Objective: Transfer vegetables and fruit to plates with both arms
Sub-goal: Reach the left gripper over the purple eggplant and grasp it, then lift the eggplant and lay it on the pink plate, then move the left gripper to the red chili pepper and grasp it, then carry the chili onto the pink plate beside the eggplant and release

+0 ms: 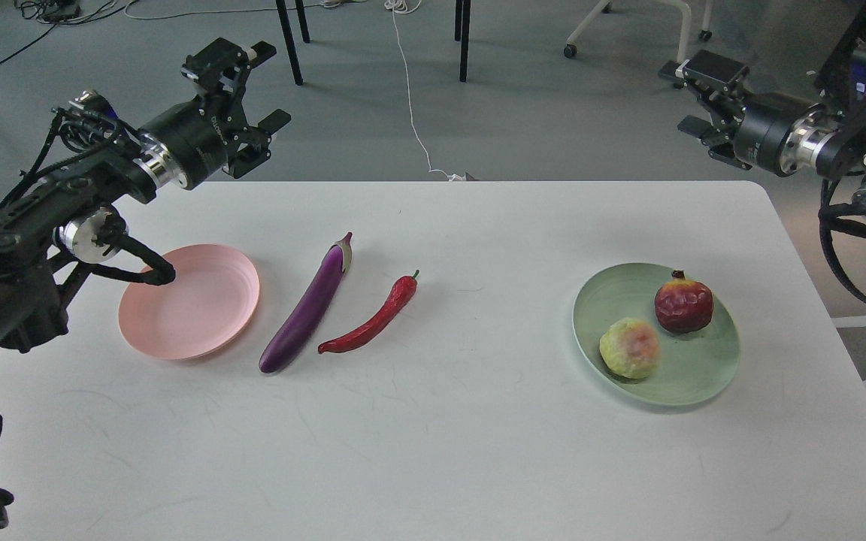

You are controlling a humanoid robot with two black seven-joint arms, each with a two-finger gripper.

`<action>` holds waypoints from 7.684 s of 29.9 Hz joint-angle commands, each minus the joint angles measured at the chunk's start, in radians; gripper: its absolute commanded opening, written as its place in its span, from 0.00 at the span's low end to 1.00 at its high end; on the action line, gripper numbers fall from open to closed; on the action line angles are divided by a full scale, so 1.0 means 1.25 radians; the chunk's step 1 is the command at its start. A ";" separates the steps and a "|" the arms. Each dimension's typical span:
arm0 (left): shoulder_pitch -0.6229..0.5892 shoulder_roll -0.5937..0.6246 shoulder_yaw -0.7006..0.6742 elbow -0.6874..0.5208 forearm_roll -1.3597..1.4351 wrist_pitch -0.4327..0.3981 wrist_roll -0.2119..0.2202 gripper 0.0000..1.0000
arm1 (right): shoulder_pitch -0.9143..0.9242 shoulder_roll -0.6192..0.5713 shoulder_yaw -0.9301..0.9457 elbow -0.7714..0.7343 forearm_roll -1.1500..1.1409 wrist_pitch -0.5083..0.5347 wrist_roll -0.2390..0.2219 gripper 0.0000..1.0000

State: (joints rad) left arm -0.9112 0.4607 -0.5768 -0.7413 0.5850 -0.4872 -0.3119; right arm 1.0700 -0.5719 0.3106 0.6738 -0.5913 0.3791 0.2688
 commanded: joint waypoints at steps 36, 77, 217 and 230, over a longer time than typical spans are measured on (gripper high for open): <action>0.010 -0.067 0.399 -0.054 1.010 0.282 0.054 0.73 | -0.224 0.057 0.301 -0.060 0.495 0.006 0.033 0.99; -0.063 0.247 0.401 -0.206 0.770 0.219 0.041 0.13 | -0.231 0.059 0.301 -0.080 0.495 0.002 0.044 0.99; 0.007 0.348 0.407 -0.218 0.851 0.245 0.009 0.21 | -0.246 0.057 0.299 -0.071 0.495 0.011 0.045 0.99; 0.021 0.313 0.389 -0.198 0.838 0.245 0.007 0.56 | -0.249 0.048 0.301 -0.074 0.495 0.012 0.045 0.99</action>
State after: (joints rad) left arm -0.8838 0.8519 -0.0753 -0.9894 1.6443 -0.1819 -0.3011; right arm 0.7600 -0.5122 0.6856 0.5818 0.0276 0.3955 0.3252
